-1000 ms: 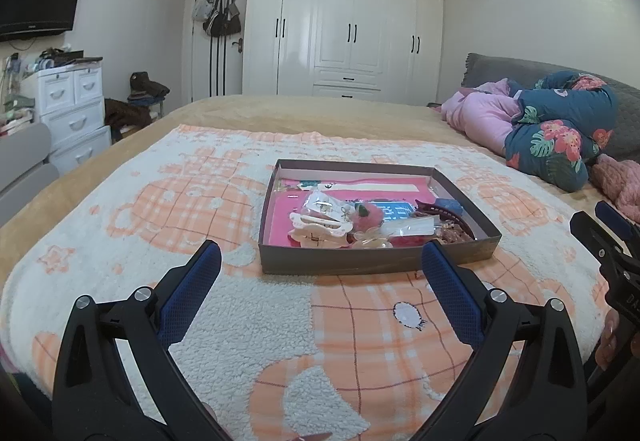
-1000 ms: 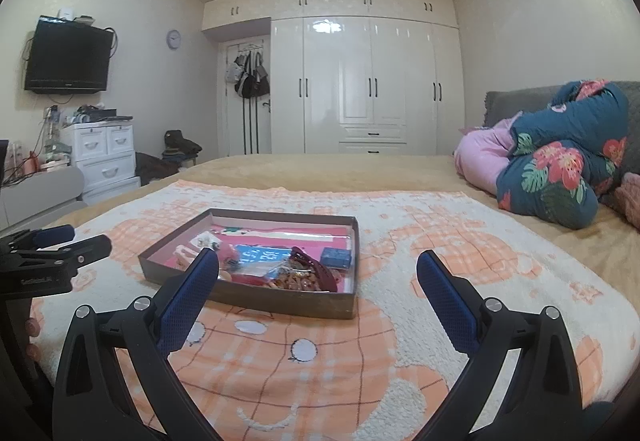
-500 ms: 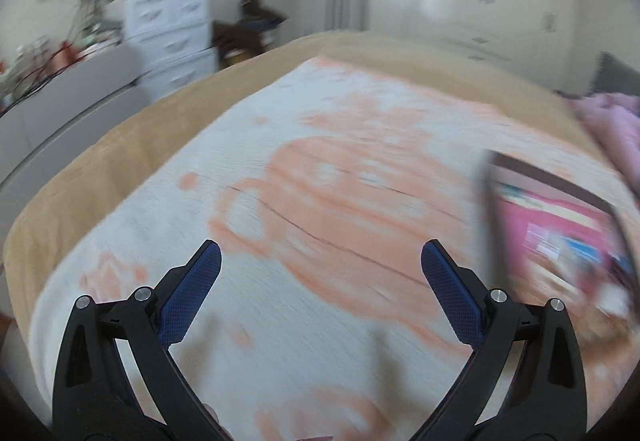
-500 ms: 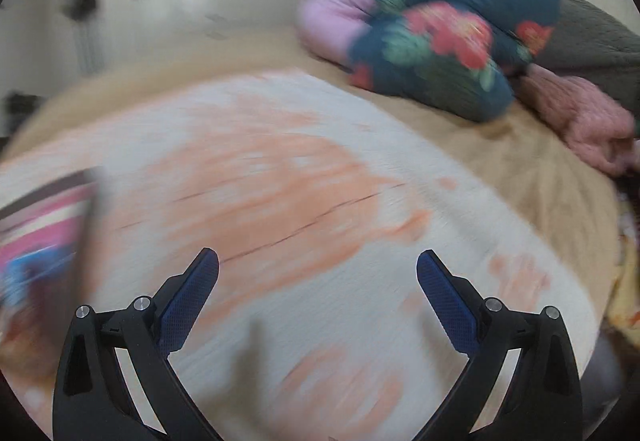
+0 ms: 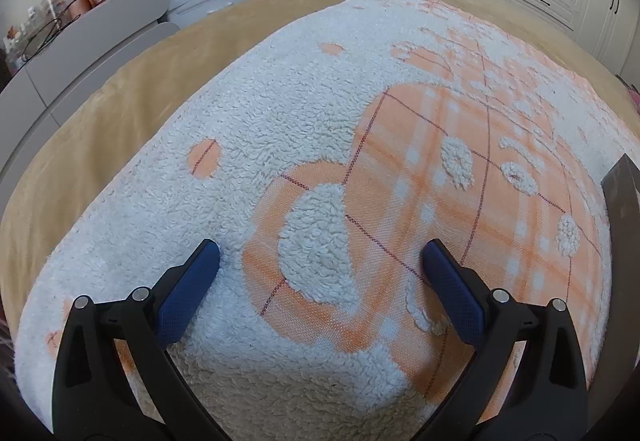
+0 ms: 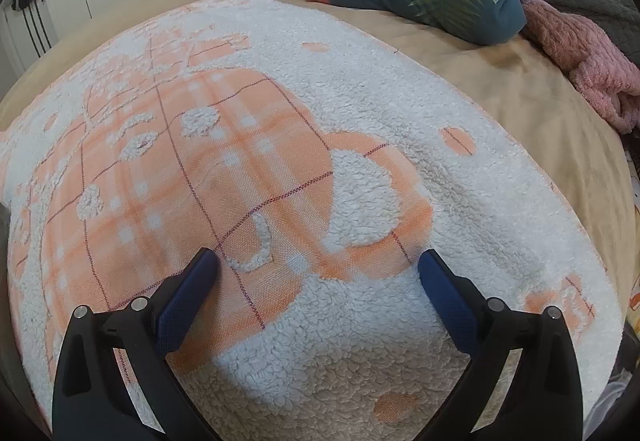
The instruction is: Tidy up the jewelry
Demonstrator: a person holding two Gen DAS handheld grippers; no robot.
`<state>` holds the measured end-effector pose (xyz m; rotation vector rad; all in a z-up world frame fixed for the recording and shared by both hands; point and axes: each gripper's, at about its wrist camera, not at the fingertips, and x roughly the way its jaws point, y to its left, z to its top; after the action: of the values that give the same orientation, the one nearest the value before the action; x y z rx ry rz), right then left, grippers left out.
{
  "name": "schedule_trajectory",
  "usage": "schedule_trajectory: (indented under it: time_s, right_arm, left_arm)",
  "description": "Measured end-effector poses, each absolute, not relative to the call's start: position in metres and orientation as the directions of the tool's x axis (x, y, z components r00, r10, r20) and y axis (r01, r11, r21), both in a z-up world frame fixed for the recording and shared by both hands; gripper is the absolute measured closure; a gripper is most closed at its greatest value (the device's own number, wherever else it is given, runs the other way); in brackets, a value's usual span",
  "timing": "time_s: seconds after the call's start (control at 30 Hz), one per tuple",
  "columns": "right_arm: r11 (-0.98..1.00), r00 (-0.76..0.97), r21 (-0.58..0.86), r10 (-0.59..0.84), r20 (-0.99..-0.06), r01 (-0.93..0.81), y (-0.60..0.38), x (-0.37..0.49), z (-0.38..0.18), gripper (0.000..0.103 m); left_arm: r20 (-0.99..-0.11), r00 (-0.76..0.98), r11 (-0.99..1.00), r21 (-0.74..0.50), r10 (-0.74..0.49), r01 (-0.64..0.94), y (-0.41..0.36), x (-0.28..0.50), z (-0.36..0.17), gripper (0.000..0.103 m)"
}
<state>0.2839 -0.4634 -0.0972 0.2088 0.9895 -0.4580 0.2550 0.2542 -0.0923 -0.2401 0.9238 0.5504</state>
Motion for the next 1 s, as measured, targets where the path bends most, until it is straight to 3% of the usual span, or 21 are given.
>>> schedule_trajectory:
  time_s: [1.0]
  right_arm:
    - [0.886, 0.465, -0.033, -0.274, -0.842, 0.463, -0.4657, 0.2849, -0.0983, 0.005]
  left_arm:
    - [-0.807, 0.478, 0.837, 0.038, 0.348, -0.546, 0.2517, 0.2553, -0.0918, 0.01]
